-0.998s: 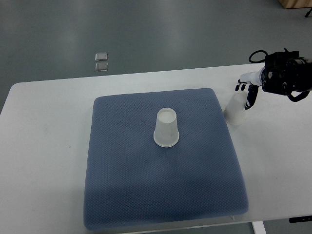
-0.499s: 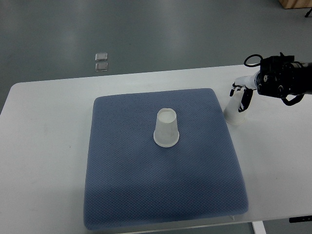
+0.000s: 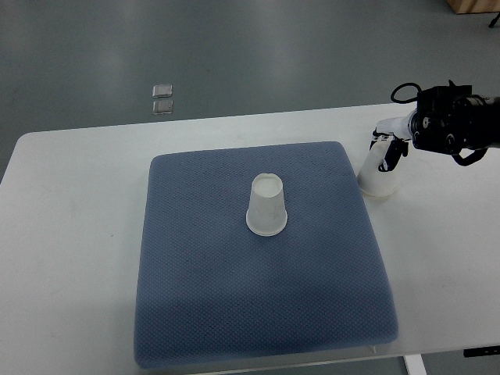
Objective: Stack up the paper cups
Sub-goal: 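Lift the grasped cup and carry it over the cup on the mat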
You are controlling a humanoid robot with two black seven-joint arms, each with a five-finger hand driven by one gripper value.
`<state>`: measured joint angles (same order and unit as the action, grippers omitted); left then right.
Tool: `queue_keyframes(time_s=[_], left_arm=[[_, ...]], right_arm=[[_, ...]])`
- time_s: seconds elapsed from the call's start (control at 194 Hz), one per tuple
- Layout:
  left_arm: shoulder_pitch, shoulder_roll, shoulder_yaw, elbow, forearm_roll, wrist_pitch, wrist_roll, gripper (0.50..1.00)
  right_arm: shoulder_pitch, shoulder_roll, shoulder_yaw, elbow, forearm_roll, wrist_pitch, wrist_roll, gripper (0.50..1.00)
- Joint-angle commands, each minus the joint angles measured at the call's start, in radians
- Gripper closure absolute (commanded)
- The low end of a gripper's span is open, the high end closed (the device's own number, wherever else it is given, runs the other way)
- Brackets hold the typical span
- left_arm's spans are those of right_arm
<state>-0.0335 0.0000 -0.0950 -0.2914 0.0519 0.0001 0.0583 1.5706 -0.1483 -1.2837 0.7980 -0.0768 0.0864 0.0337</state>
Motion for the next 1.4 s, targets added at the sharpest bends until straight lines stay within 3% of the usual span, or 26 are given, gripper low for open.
queue_keyframes(time_s=[0.0,0.18,0.345,0.463,0.597,0.793,1.065,1.395], left_arm=[[0.0,0.0,0.0,0.0,0.0,0.0,0.0,0.5],[0.0,0.0,0.001,-0.002,0.0,-0.002,0.0,0.5],[0.0,0.0,0.001,-0.011,0.0,-0.002,0.0,0.5],[0.0,0.0,0.001,-0.012,0.0,-0.003,0.0,0.5],[0.0,0.0,0.001,-0.012,0.0,-0.003,0.0,0.5],[0.0,0.0,0.001,-0.009,0.0,-0.003,0.0,0.5],[0.0,0.0,0.001,-0.006,0.0,-0.003,0.0,0.5],[0.0,0.0,0.001,-0.008,0.0,-0.003,0.0,0.5]], right_arm=[[0.059,-0.01,-0.012,0.017,-0.006,0.01,0.002,0.948],[0.293,-0.073,-0.019,0.182,-0.057,0.064,0.005,0.946],[0.603,-0.146,-0.019,0.34,-0.162,0.21,0.009,0.944],[0.773,-0.168,-0.019,0.377,-0.189,0.343,0.015,0.946],[0.876,-0.168,-0.019,0.402,-0.192,0.409,0.015,0.944],[0.959,-0.155,-0.016,0.466,-0.192,0.421,0.017,0.944],[0.968,-0.111,0.09,0.477,-0.126,0.415,0.017,0.944],[0.934,0.064,0.19,0.475,0.061,0.366,0.015,0.942]])
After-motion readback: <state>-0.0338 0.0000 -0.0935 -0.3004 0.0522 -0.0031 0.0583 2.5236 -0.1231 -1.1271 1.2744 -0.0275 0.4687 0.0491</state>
